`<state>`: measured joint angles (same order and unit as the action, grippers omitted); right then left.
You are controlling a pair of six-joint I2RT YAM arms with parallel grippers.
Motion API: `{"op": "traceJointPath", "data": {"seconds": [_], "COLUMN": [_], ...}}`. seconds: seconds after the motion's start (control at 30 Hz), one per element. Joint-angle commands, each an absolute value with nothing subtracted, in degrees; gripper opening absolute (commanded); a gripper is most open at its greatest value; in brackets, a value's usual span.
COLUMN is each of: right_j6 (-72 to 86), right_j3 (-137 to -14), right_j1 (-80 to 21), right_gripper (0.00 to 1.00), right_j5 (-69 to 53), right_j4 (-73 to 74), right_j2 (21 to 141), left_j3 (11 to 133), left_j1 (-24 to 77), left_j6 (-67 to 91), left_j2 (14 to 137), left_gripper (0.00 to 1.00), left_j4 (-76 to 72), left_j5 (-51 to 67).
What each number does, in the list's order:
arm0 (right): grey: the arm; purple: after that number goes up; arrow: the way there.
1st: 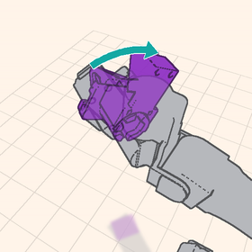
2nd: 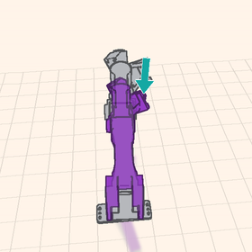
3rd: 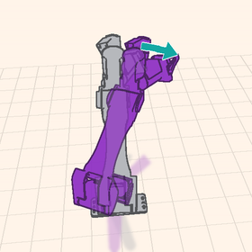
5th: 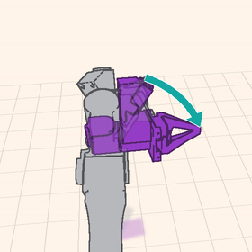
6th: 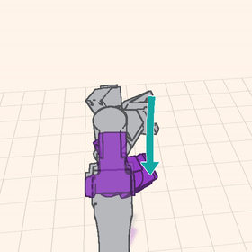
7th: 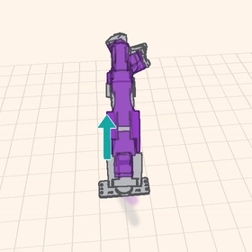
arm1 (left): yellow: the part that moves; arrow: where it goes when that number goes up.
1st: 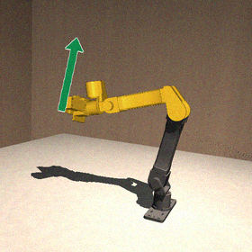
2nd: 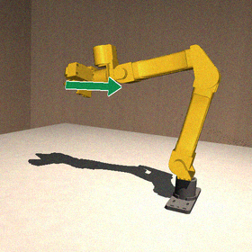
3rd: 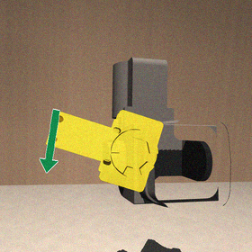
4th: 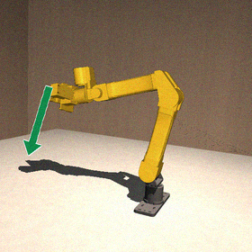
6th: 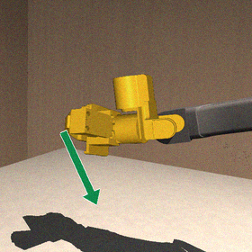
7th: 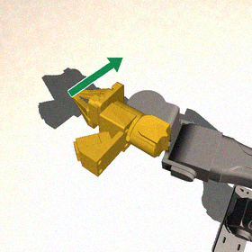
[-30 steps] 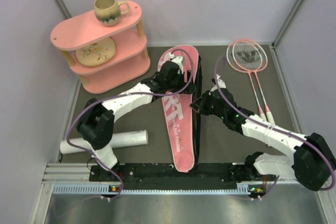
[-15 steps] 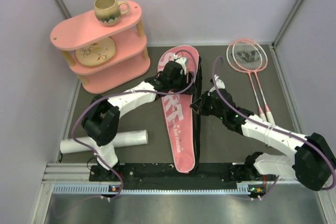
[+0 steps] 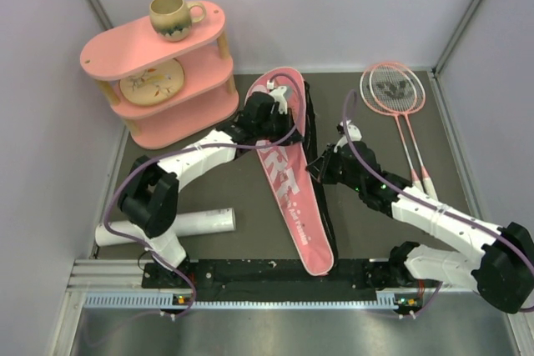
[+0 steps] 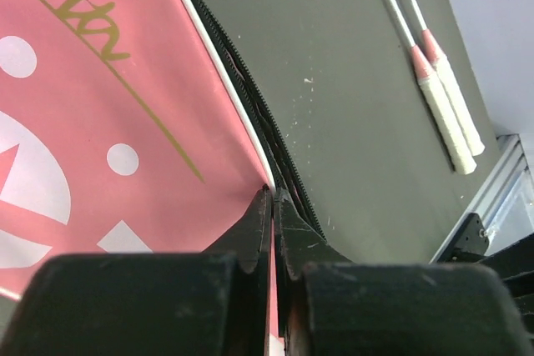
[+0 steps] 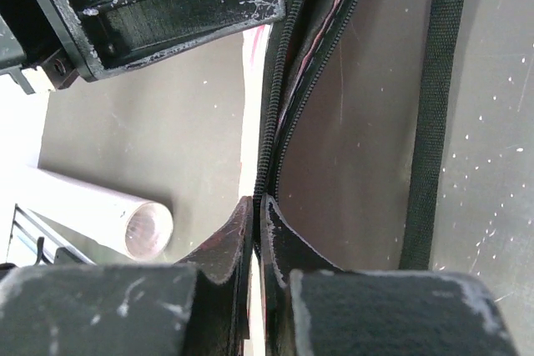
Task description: Pack up the badminton gear
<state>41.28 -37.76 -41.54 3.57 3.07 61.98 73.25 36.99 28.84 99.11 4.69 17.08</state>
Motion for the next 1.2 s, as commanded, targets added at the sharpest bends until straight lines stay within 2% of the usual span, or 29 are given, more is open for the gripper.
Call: {"op": "traceJointPath", "data": {"seconds": [0.0,0.13,0.17,0.2,0.27,0.3,0.37,0.4,0.53,0.7,0.8,1.03,1.17], "right_j6": [38.5,37.9,37.9,37.6,36.1,35.6,35.0,35.1,37.5,41.0,43.0,47.5,50.1], "right_j3": [-42.2,-43.8,-43.9,-44.0,-43.9,-43.8,-43.2,-42.5,-40.6,-41.8,-42.8,-41.3,-39.5], "right_j1": [-42.2,-42.3,-42.2,-42.2,-42.2,-41.9,-39.7,-39.1,-36.5,-35.7,-35.9,-35.8,-35.7], "right_gripper": [0.00,0.00,0.07,0.23,0.34,0.48,0.58,0.60,0.61,0.46,0.42,0.43,0.50], "right_j5": [3.1,1.3,1.2,1.4,1.5,0.2,-3.6,-5.1,-4.7,-1.6,-0.9,-1.1,3.5], "right_j4": [2.8,3.2,3.6,4.0,6.0,6.7,7.3,7.6,8.2,8.2,7.5,1.9,0.4], "right_j2": [61.3,63.3,62.9,62.7,60.6,59.8,58.3,56.8,54.9,56.5,58.2,59.8,57.1], "left_j3": [73.3,72.8,72.8,72.8,72.3,72.2,71.5,71.4,71.5,71.0,70.2,67.1,65.7], "left_j1": [35.9,35.9,35.9,35.9,35.9,35.9,35.9,35.8,35.4,35.4,35.4,35.4,35.4], "left_j6": [30.8,30.0,29.4,28.4,27.9,27.7,27.6,27.6,28.6,28.9,28.9,29.4,30.2], "left_j2": [95.0,94.4,94.2,93.4,92.7,91.8,91.1,90.4,89.3,87.4,86.2,85.1,85.3], "left_gripper": [0.00,0.00,0.00,0.00,0.00,0.00,0.00,0.00,0.00,0.00,0.00,0.00,0.00], "left_j4": [0.5,-1.1,-0.8,-0.4,-0.3,-0.3,-0.3,-0.3,1.7,2.2,2.0,0.6,0.0], "left_j5": [22.0,21.9,21.8,21.8,21.6,21.8,22.1,22.5,25.0,25.8,25.2,24.3,24.6]}}
